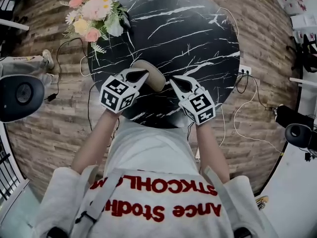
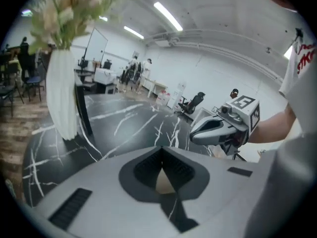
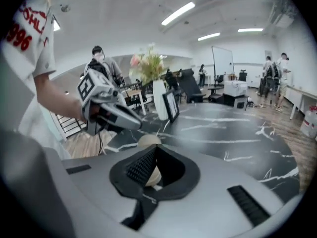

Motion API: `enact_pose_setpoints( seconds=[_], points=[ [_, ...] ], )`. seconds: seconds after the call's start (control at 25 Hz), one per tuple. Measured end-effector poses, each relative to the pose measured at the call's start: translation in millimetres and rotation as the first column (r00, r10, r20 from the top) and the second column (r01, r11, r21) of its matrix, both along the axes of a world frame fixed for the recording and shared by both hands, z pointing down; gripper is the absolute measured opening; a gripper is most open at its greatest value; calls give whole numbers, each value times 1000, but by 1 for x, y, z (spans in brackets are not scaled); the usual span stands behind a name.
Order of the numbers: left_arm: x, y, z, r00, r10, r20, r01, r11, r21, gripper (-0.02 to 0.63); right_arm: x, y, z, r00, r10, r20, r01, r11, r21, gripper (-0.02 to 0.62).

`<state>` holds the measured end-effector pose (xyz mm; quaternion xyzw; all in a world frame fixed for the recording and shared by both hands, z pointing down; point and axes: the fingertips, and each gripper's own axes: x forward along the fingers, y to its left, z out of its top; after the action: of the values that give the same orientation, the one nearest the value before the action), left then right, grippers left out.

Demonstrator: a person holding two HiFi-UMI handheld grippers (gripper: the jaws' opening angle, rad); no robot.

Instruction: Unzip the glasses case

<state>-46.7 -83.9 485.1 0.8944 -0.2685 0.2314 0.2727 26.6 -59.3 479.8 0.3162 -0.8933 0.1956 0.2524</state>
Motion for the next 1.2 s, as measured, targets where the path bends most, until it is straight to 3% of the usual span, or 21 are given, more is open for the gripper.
enact_pose_setpoints(
  seconds=[0.08, 0.16, 0.32, 0.48, 0.6, 0.84, 1.2],
  points=[
    [-9, -11, -38, 996, -72, -54, 79, 989, 129, 6, 5, -19, -43, 995, 52, 81, -58, 995, 79, 15],
    [-18, -19, -83, 983, -133, -129, 162, 955, 247, 6, 9, -36, -91, 981, 100, 165, -127, 979, 163, 15],
    [-40, -24, -173, 944, -209, -254, 302, 857, 417, 6, 8, -55, -186, 938, 143, 315, -242, 922, 301, 15],
    [-60, -30, -233, 924, -274, -266, 378, 753, 538, 6, 0, -63, -255, 910, 98, 402, -279, 863, 422, 14],
    [-67, -30, -263, 912, -292, -288, 409, 706, 578, 6, -1, -60, -286, 901, 91, 425, -308, 823, 477, 14],
    [-72, -25, -291, 905, -306, -296, 426, 650, 629, 6, 8, -56, -310, 874, 136, 467, -379, 792, 478, 15],
    [-68, -11, -297, 904, -292, -312, 427, 641, 638, 6, 16, -40, -312, 871, 176, 459, -411, 775, 481, 15]
  ],
)
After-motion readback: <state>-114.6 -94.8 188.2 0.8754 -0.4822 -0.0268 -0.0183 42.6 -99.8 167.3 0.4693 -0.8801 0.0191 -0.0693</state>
